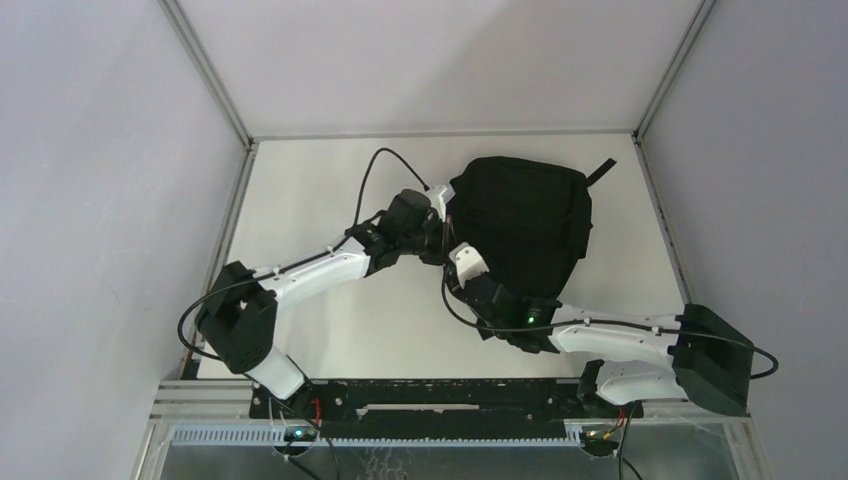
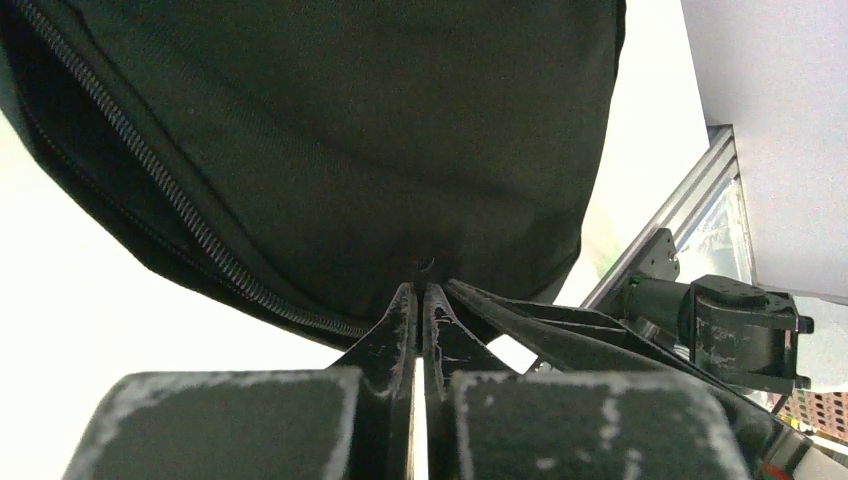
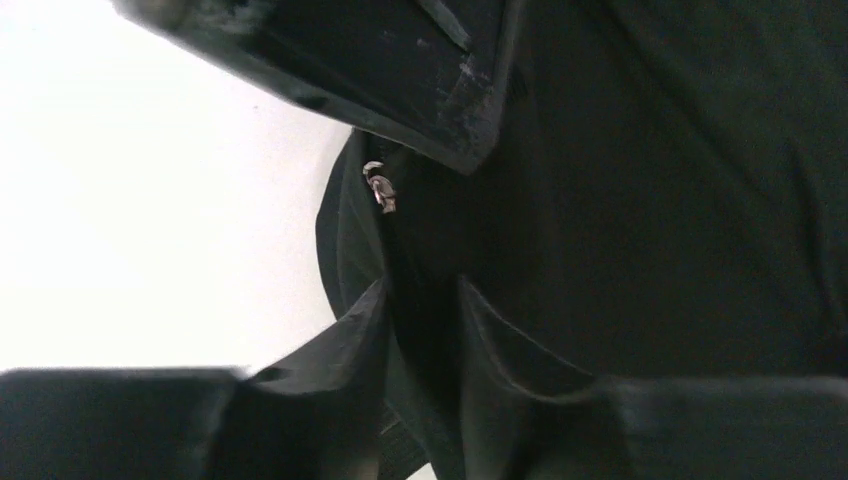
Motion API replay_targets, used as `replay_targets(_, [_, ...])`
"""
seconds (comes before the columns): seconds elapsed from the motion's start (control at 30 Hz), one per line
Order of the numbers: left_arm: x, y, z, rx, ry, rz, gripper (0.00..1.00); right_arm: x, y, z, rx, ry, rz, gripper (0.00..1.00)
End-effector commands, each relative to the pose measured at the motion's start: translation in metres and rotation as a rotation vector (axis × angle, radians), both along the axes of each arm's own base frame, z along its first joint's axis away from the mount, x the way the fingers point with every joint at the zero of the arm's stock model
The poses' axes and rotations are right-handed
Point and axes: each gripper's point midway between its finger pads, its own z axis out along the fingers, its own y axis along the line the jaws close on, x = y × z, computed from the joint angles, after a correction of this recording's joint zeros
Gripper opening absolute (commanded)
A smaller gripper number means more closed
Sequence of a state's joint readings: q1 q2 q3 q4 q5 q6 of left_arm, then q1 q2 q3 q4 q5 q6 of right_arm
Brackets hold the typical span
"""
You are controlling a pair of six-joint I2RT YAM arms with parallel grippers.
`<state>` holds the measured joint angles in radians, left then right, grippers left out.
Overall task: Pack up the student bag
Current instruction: Zip the student bag at the center of the board.
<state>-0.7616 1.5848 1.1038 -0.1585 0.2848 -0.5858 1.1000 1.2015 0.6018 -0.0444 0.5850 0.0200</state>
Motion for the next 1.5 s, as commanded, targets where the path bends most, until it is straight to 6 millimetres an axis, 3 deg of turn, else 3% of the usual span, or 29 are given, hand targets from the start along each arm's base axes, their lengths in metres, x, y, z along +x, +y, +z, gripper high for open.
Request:
replay_targets(0.0, [0.006,0.006,0.033,-0.08,-0.072,0.023,0.0,0.013,0.005,0.016,0.028,-0.083,-0.021,0.1])
replay_targets(0.03, [0.009,0.01,0.033,-0.078,-0.073,0.033,0.0,0.012,0.003,0.018,0.031,-0.078,-0.022,0.0])
replay_targets(0.33, [0.055,0.048,0.049,-0.081,-0.164,0.177,0.0,-0.042,-0.005,0.027,0.068,0.02,0.072,0.0])
replay_targets(0.63, [0.096,0.064,0.056,-0.092,-0.186,0.265,0.0,-0.064,-0.017,0.024,0.072,0.071,0.066,0.0])
replay_targets(0.87, [0.134,0.075,0.029,-0.007,-0.16,0.313,0.0,-0.078,-0.008,0.039,0.12,0.049,0.141,0.0])
replay_targets(1.0, [0.148,0.065,0.013,0.004,-0.125,0.299,0.0,-0.098,0.005,0.046,0.12,0.04,0.243,0.0])
replay_targets(1.17, [0.164,0.055,0.009,-0.008,-0.115,0.293,0.0,-0.111,0.01,0.05,0.078,0.033,0.262,0.0])
replay_targets(1.33, [0.185,0.063,-0.004,0.025,-0.093,0.318,0.0,-0.121,0.018,0.058,0.144,0.046,0.271,0.0])
replay_targets(1.47, [0.181,0.066,0.002,0.014,-0.084,0.303,0.0,-0.118,0.021,0.061,0.176,0.038,0.242,0.0])
